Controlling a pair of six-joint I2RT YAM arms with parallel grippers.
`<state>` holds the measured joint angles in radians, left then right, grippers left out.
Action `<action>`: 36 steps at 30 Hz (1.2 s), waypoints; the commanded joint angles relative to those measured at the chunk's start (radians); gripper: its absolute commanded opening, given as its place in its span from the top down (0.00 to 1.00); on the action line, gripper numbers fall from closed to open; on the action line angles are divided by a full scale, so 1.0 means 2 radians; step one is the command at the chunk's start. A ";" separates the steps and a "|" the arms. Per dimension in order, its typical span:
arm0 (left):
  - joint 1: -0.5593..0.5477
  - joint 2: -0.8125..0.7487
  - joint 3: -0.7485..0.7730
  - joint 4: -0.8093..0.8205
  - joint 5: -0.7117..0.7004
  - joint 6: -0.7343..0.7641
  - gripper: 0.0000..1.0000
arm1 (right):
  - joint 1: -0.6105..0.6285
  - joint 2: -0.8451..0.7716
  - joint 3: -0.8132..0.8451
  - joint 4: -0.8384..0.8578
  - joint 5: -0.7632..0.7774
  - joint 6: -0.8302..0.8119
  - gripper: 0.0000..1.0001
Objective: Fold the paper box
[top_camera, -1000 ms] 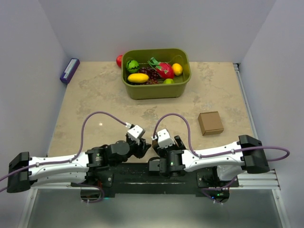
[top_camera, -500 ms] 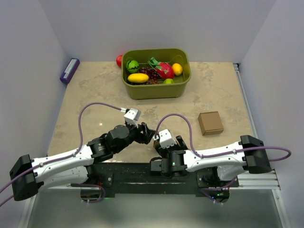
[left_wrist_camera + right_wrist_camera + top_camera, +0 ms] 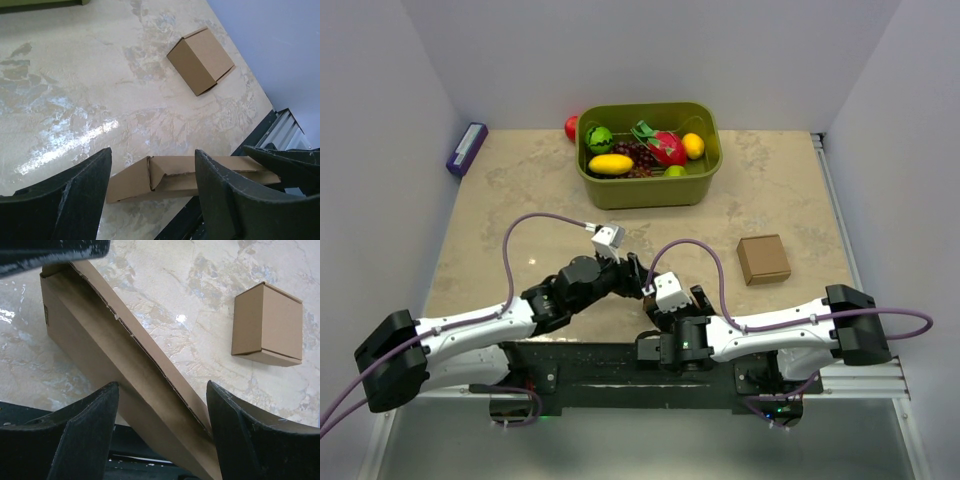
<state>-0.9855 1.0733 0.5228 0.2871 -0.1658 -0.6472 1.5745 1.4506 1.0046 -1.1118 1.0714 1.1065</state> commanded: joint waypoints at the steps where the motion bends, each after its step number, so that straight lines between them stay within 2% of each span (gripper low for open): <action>1: 0.005 0.014 -0.012 0.050 0.014 -0.013 0.29 | -0.002 0.003 -0.001 0.006 -0.020 0.035 0.27; 16: 0.005 0.016 -0.078 0.070 0.023 -0.046 0.38 | -0.001 0.008 -0.004 0.001 -0.021 0.043 0.27; 32: 0.005 0.013 -0.142 0.100 0.038 -0.081 0.47 | -0.001 0.022 -0.004 -0.001 -0.022 0.053 0.19; 36: 0.004 0.019 -0.148 0.107 0.041 -0.086 0.53 | -0.002 0.025 -0.007 -0.009 -0.020 0.063 0.18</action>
<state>-0.9821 1.0798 0.2794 0.6121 -0.0853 -0.8318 1.5749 1.4841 1.0046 -1.1141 1.0447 1.1427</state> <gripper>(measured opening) 0.505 0.812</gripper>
